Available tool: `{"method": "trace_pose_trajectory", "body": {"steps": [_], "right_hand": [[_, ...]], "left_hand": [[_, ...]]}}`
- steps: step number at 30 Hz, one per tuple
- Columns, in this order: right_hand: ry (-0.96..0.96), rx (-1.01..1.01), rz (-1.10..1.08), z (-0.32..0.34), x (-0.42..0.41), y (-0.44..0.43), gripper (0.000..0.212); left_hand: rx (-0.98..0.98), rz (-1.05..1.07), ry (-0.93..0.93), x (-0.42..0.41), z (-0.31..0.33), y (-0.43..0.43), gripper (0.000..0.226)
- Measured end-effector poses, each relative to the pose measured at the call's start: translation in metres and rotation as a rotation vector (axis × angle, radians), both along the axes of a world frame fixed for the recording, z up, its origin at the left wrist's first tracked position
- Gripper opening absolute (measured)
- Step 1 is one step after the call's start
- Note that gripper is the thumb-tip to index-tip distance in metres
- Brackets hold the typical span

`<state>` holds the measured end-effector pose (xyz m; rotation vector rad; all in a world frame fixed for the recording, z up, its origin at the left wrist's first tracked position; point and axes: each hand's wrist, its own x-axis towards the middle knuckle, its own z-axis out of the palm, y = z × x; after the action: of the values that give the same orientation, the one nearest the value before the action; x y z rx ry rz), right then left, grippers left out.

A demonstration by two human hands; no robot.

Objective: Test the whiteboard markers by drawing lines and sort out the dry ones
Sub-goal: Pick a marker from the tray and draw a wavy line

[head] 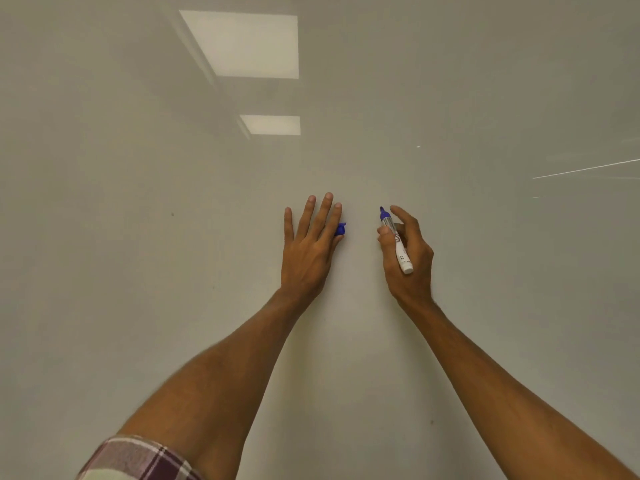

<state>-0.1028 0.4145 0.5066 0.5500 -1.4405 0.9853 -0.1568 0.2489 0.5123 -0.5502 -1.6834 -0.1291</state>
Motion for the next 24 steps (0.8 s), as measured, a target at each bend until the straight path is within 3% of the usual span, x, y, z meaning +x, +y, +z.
{"method": "trace_pose_trajectory", "body": {"steps": [12,17,22,24], "right_hand": [[0.031,-0.035,-0.05,0.008,-0.022,0.01,0.029],[0.081,0.159,-0.159,-0.004,-0.018,0.014,0.033],[0.037,-0.001,-0.185,-0.029,-0.018,0.023,0.019],[0.046,0.022,-0.239,-0.037,-0.016,0.018,0.024]], "left_hand": [[-0.022,0.104,0.079,-0.015,-0.001,0.004,0.056],[-0.018,0.101,0.106,-0.015,-0.002,0.005,0.055],[-0.001,0.088,0.139,-0.017,-0.004,0.005,0.053],[0.0,0.089,0.143,-0.017,-0.002,0.006,0.052]]}}
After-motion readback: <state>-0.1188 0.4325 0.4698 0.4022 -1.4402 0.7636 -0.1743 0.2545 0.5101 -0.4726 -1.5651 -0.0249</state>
